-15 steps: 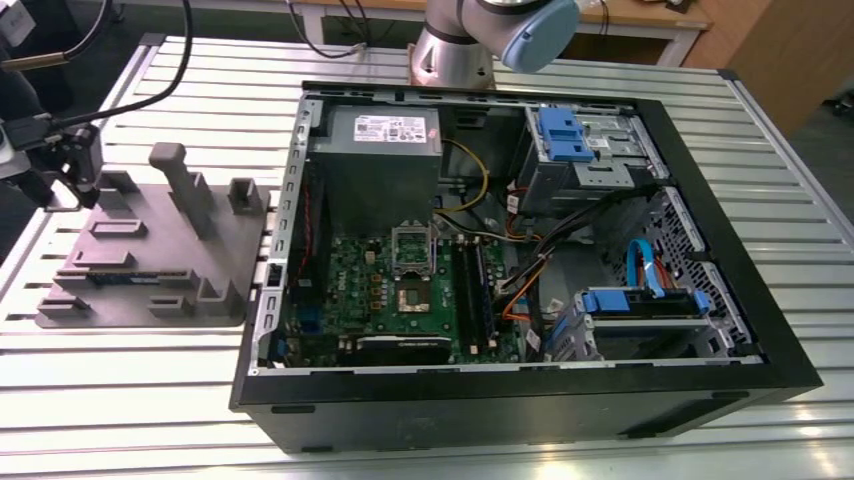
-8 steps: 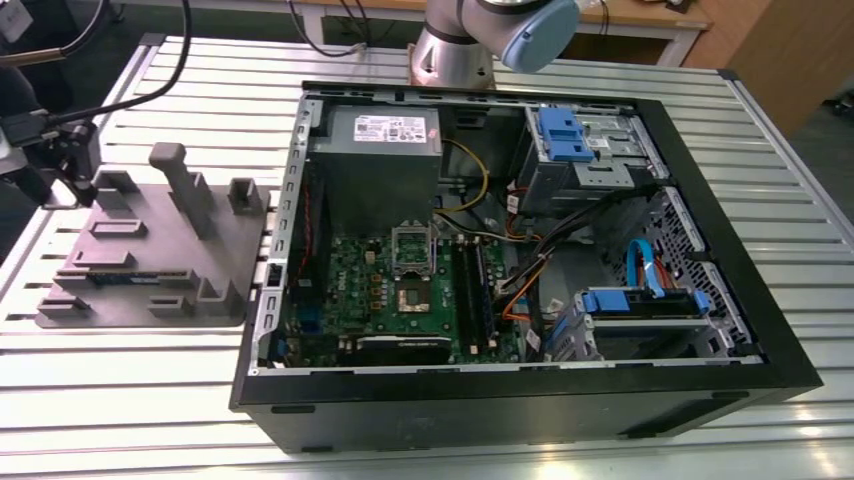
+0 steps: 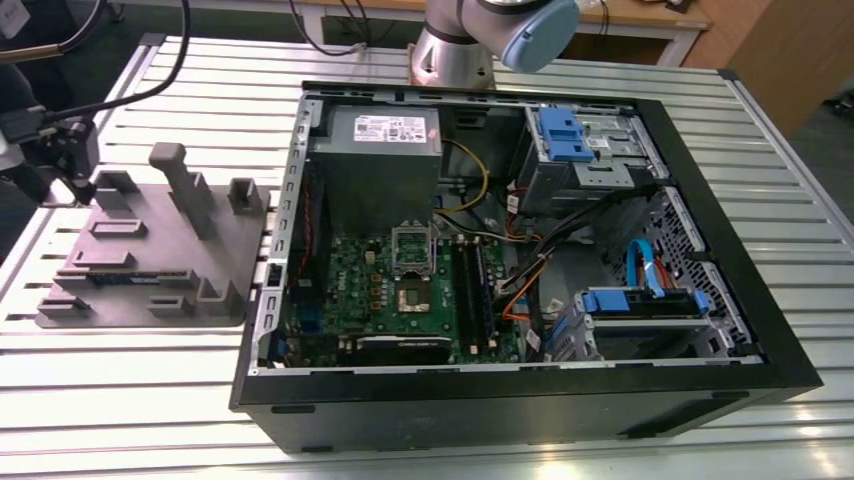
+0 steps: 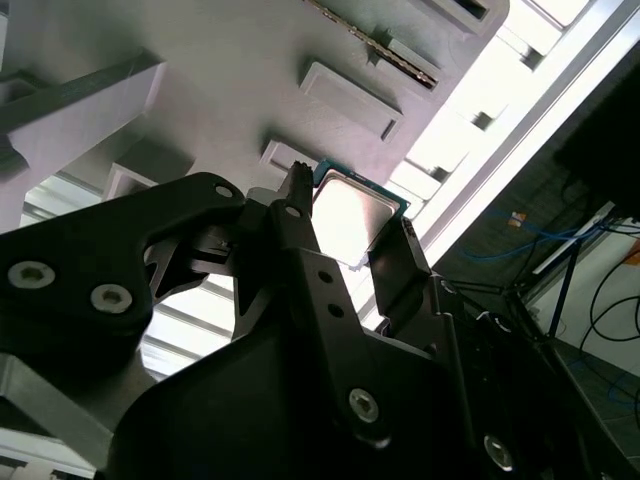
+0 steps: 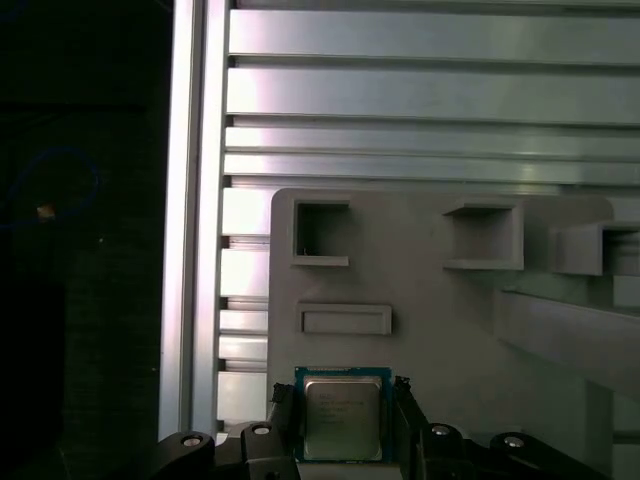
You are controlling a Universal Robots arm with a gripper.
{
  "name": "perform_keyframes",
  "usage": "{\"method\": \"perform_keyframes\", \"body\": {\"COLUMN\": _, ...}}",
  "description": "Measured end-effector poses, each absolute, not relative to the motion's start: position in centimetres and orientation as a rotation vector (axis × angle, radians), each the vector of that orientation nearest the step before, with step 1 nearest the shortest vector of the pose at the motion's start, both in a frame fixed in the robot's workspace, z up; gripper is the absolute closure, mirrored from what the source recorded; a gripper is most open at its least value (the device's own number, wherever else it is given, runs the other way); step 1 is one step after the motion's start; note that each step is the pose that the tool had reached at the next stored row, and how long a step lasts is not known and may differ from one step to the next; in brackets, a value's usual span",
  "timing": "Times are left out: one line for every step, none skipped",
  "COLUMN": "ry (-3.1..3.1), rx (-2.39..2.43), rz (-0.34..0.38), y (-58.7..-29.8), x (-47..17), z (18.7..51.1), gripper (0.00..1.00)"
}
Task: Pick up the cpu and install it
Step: 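Pick up the cpu and move it towards the insertion slot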
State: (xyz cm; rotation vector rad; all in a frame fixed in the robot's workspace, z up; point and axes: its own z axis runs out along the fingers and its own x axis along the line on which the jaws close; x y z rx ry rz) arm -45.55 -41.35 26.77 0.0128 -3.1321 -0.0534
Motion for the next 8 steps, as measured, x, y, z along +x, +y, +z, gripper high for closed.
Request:
{"method": "perform_keyframes", "body": {"ry": -3.132, "rx": 0.013, "rz": -0.053, "y": -41.35, "x": -45.55, "z": 26.81, "gripper": 0.53}}
{"method": "perform_keyframes", "body": {"ry": -3.132, "rx": 0.013, "rz": -0.053, "y": -41.35, "x": -45.55, "z": 26.84, "gripper": 0.53}}
{"method": "perform_keyframes", "body": {"ry": -3.132, "rx": 0.013, "rz": -0.053, "y": -41.35, "x": -45.55, "z": 26.87, "gripper": 0.53}}
{"method": "perform_keyframes", "body": {"ry": -3.132, "rx": 0.013, "rz": -0.053, "y": -41.35, "x": -45.55, "z": 26.91, "gripper": 0.53}}
{"method": "perform_keyframes", "body": {"ry": -3.132, "rx": 0.013, "rz": -0.053, "y": -41.35, "x": -45.55, "z": 26.94, "gripper": 0.53}}
{"method": "perform_keyframes", "body": {"ry": -3.132, "rx": 0.013, "rz": -0.053, "y": -41.35, "x": -45.55, "z": 26.97, "gripper": 0.53}}
{"method": "perform_keyframes", "body": {"ry": -3.132, "rx": 0.013, "rz": -0.053, "y": -41.35, "x": -45.55, "z": 27.00, "gripper": 0.53}}
{"method": "perform_keyframes", "body": {"ry": -3.132, "rx": 0.013, "rz": -0.053, "y": -41.35, "x": -45.55, "z": 27.03, "gripper": 0.53}}
